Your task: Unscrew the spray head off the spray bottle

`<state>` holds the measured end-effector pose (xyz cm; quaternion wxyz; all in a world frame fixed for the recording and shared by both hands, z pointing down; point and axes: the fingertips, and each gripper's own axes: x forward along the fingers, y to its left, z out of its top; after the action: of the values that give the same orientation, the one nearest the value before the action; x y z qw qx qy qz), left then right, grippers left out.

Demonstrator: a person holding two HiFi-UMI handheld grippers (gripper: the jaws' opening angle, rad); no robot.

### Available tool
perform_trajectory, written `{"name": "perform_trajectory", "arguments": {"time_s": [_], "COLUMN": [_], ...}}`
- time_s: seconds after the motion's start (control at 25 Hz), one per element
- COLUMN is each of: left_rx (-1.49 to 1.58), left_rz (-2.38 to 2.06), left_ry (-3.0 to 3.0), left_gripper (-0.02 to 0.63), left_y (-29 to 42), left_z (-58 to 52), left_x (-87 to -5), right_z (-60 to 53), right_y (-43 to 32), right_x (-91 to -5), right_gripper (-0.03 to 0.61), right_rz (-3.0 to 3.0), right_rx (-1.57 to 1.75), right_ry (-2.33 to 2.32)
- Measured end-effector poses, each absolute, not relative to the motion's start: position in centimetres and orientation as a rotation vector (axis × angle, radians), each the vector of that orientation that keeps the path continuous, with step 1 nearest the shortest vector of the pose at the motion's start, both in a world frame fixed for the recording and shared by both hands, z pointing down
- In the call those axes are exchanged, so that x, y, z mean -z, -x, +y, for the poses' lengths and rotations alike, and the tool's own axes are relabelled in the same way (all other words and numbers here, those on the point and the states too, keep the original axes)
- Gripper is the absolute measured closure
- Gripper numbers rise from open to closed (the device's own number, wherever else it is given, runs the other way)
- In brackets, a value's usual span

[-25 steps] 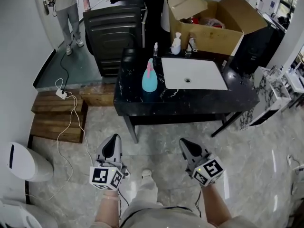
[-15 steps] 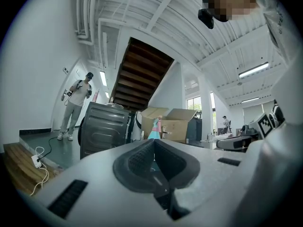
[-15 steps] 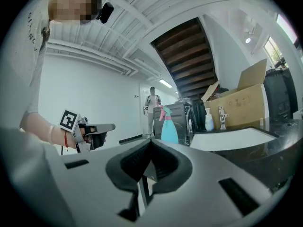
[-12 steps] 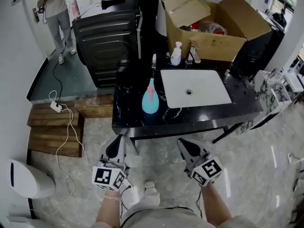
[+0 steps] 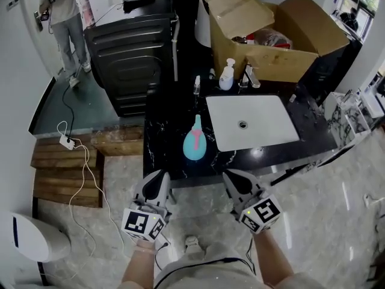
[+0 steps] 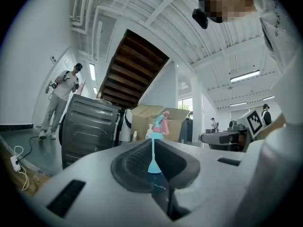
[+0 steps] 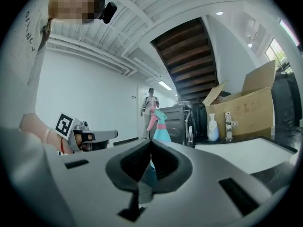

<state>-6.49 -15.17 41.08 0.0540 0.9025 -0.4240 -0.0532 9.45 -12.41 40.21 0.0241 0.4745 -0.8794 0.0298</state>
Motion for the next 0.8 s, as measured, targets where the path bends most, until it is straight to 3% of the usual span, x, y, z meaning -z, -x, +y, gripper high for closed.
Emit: {"name": "perform_trajectory", "arguments": {"time_s": [0.32, 0.4, 0.8], "left_rx": [0.148, 0.132, -0.027], "left_rz": [-1.218, -1.210, -1.176], "left_ry": [-2.757, -2.761, -2.814], "left_gripper": [0.609, 0.606, 0.262], "left_y": [4.1, 3.5, 0.5], "left_z": [-17.2, -17.7, -21.0], "left_x": [-41.9, -42.1, -42.8], "right_z": [-16.5, -17.3, -21.2], "right_y": [-7.6, -7.1, -4.4], "right_x": [-38.3, -38.0, -35.9], "right_gripper": [0.572, 0.516, 0.318], "right_rz": [-2.759, -2.781, -2.843], "right_rx": [-0.049, -0.063, -0.118], "right_ry": [-1.413, -1.396, -1.337]}}
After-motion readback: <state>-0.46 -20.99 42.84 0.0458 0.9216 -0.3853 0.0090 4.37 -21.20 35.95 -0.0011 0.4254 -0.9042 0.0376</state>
